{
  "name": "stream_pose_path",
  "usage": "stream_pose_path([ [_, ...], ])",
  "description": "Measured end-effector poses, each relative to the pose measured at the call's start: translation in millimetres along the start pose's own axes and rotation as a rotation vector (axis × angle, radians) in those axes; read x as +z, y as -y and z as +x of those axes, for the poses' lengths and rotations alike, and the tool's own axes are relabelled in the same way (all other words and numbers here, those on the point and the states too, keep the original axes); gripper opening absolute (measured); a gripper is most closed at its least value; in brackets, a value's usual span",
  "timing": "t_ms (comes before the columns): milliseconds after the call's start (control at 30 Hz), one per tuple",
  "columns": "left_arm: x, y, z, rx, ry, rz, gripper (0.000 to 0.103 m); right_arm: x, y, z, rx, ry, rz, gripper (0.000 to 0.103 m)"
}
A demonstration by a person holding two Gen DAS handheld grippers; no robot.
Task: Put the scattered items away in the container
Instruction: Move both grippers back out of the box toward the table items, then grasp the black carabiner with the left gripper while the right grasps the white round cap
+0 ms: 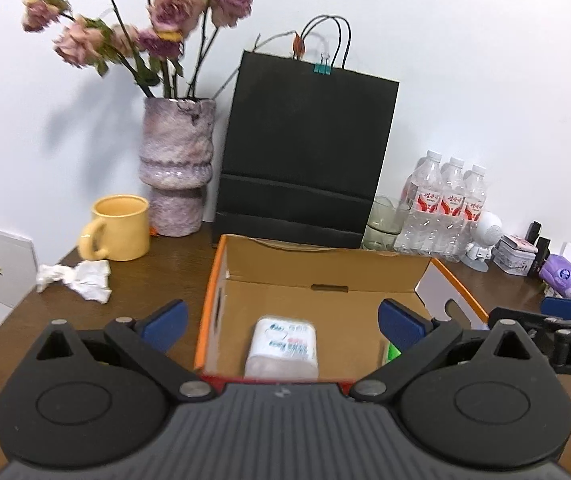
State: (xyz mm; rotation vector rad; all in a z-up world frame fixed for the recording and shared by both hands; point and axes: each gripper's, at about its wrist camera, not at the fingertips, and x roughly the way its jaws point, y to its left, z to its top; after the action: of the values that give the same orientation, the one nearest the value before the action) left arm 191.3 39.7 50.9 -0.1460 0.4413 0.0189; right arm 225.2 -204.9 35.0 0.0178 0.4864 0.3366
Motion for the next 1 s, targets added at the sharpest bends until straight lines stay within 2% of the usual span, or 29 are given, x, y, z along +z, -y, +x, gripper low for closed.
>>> stream_pose_path([
  [200,-26.0,-12.0,-40.6,0.013,-0.02,0.012,0.103,-29.0,-10.8,-43.7,-0.001,-0.01,-0.02,0.102],
  [367,-56.5,-24.9,-59.0,0.035,-0.071,0.014,0.103,-65.2,-17.5,-66.7,-0.015,-0.044,-0.038,0.102],
  [600,-96.6,-42.8,-61.9,0.064,-0.16,-0.008,0.103,-115.9,-16.3,-68.2,-0.046,-0.153,-0.012,0.102],
  [800,-119.2,-48.2,-47.0,0.109,-0.23,0.008,0.103,-143.7,-25.3,-57.8,-0.068,-0.222,0.002,0.094],
  [867,-123.4,-49.4,-39.8,0.127,-0.254,0.013,0.099,-149.4,-28.5,-53.3,-0.075,-0.236,-0.001,0.093],
  [1000,-126.1,-49.0,-29.5,0.153,-0.265,0.041,0.086,-153.1,-31.3,-43.8,-0.082,-0.248,0.018,0.08],
])
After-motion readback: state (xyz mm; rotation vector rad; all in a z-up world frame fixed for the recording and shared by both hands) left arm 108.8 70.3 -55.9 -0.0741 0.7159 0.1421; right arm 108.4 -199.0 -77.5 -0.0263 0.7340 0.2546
